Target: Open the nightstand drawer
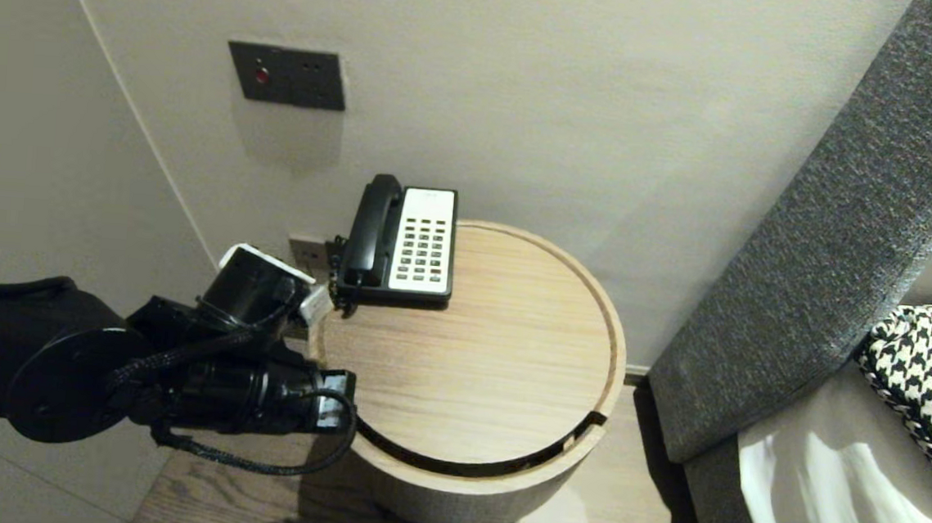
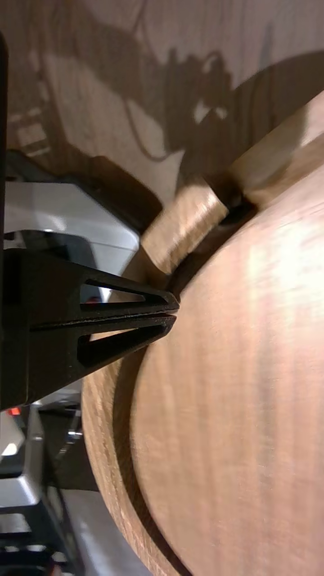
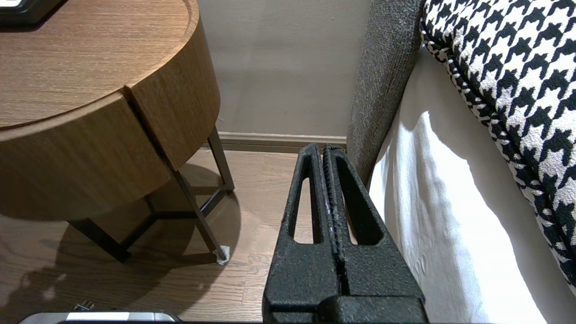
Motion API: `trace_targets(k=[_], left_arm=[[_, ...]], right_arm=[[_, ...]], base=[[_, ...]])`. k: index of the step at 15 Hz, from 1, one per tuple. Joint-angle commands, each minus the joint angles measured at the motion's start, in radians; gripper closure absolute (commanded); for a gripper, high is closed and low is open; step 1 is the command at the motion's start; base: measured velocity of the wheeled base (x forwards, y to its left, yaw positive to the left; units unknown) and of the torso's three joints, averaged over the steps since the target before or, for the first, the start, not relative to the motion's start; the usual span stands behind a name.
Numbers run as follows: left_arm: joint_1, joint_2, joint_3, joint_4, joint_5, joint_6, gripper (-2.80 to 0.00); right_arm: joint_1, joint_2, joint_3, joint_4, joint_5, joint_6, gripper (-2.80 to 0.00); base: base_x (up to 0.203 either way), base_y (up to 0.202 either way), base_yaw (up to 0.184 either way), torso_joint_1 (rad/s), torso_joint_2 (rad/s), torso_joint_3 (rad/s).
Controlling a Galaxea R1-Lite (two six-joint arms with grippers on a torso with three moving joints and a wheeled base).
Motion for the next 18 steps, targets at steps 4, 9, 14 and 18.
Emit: trace_targets(k=[4, 9, 14, 18], left_arm=[[-0.074, -0.024, 0.036, -0.011, 0.002, -0.041, 0.00], [-0.134, -0.053, 0.103, -0.011, -0.001, -0.049, 0.00], [-0.157, -0.055, 0.152, -0.055, -0.002, -0.070, 0.00], [-0.191, -0.063, 0.192, -0.076, -0.001, -0.062, 0.00]], right_arm=[[-0.001, 0.000, 0.040, -0.001, 0.000, 0.000, 0.00], [0.000, 0.000, 0.040, -0.001, 0.000, 0.000, 0.00], [0.001, 0.000, 0.040, -0.001, 0.000, 0.000, 0.00], [0.000, 0.000, 0.040, -0.001, 0.000, 0.000, 0.00]], base=[[0.000, 0.000, 0.000, 0.000, 0.00, 0.000], [0.000, 0.000, 0.000, 0.000, 0.00, 0.000], [0.000, 0.000, 0.000, 0.000, 0.00, 0.000], [0.000, 0.000, 0.000, 0.000, 0.00, 0.000]])
